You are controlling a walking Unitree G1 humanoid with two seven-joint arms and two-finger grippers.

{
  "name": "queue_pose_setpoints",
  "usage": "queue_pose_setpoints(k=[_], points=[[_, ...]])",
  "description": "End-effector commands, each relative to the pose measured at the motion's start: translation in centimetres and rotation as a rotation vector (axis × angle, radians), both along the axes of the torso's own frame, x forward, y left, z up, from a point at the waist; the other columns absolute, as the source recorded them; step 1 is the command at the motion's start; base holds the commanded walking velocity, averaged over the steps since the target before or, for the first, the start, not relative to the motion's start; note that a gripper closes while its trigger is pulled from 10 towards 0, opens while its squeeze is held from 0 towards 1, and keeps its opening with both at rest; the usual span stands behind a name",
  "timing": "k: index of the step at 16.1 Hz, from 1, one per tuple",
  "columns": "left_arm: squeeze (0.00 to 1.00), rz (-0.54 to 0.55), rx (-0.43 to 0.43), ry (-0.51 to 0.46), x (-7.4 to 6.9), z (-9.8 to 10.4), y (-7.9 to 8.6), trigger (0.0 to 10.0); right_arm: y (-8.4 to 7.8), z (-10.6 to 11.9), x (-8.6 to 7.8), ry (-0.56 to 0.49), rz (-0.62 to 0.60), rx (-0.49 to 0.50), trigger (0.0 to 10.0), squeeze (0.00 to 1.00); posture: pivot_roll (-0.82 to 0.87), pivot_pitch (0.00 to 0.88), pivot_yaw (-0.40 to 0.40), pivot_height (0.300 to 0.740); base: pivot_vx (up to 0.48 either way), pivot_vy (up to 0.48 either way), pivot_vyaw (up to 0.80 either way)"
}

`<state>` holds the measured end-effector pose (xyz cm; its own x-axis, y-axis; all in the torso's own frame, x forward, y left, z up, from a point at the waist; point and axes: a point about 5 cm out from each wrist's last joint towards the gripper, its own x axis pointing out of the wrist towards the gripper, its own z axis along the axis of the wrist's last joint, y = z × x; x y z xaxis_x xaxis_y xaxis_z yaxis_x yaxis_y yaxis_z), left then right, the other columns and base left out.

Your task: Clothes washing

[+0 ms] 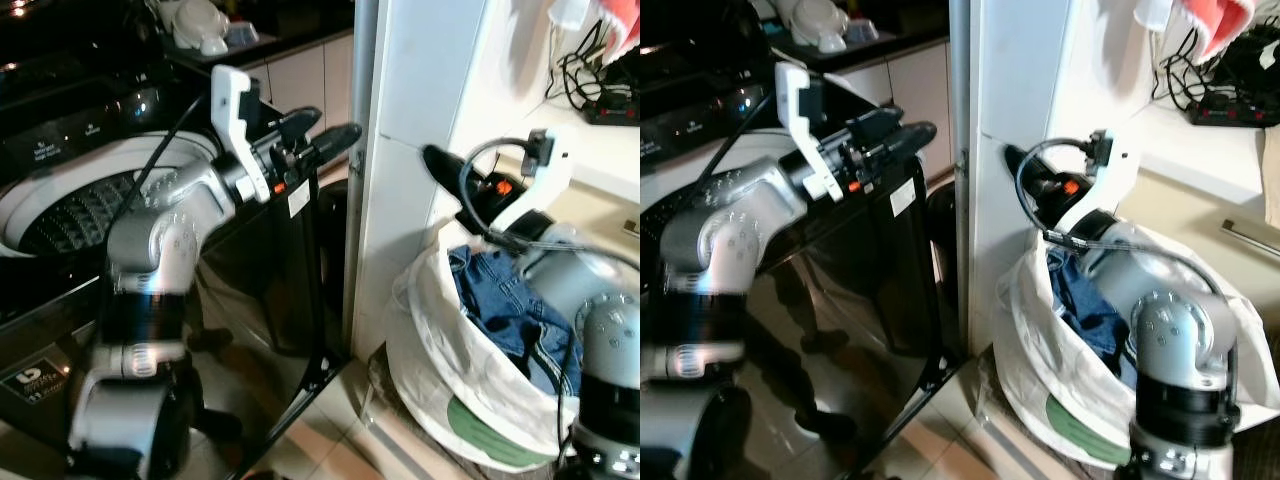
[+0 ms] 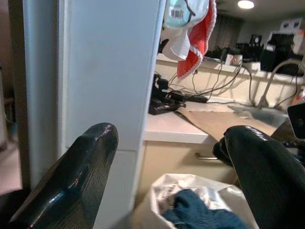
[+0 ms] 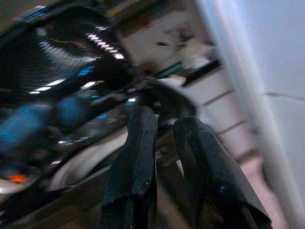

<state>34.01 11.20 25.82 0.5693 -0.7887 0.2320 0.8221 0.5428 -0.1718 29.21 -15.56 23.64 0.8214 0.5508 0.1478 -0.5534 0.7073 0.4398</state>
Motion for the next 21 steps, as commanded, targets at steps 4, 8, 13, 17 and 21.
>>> queue_pose_setpoints(k=[4,8,13,17,21], points=[[0.00,0.128,0.123,0.021,-1.1,-1.8,-0.3,10.0,-3.0,-3.0,1.8,0.143,-0.260,-0.137,10.0,0.00,-0.03,0.000,0.082,0.740,0.000,0.000,0.00],[0.00,0.077,0.358,-0.005,-3.7,-5.3,-1.4,10.0,-7.6,-8.5,3.4,0.353,-0.495,-0.421,10.0,1.00,-0.02,0.000,0.078,0.740,0.000,0.000,0.00],[0.00,-0.030,0.498,-0.038,-5.9,-6.9,-1.6,10.0,-10.0,-11.7,3.6,0.526,-0.469,-0.701,10.0,1.00,0.00,0.000,0.058,0.740,0.000,0.000,0.00],[0.00,-0.090,0.531,-0.033,-7.3,-7.0,-1.1,10.0,-11.1,-11.6,1.5,0.703,-0.436,-0.776,10.0,0.29,0.01,0.000,0.043,0.740,0.000,0.000,0.00],[0.00,-0.155,0.514,-0.031,-8.1,-6.9,-1.2,10.0,-11.4,-9.7,-0.6,0.753,-0.406,-0.776,10.0,0.00,-0.01,0.000,0.050,0.740,0.000,0.000,0.00]])
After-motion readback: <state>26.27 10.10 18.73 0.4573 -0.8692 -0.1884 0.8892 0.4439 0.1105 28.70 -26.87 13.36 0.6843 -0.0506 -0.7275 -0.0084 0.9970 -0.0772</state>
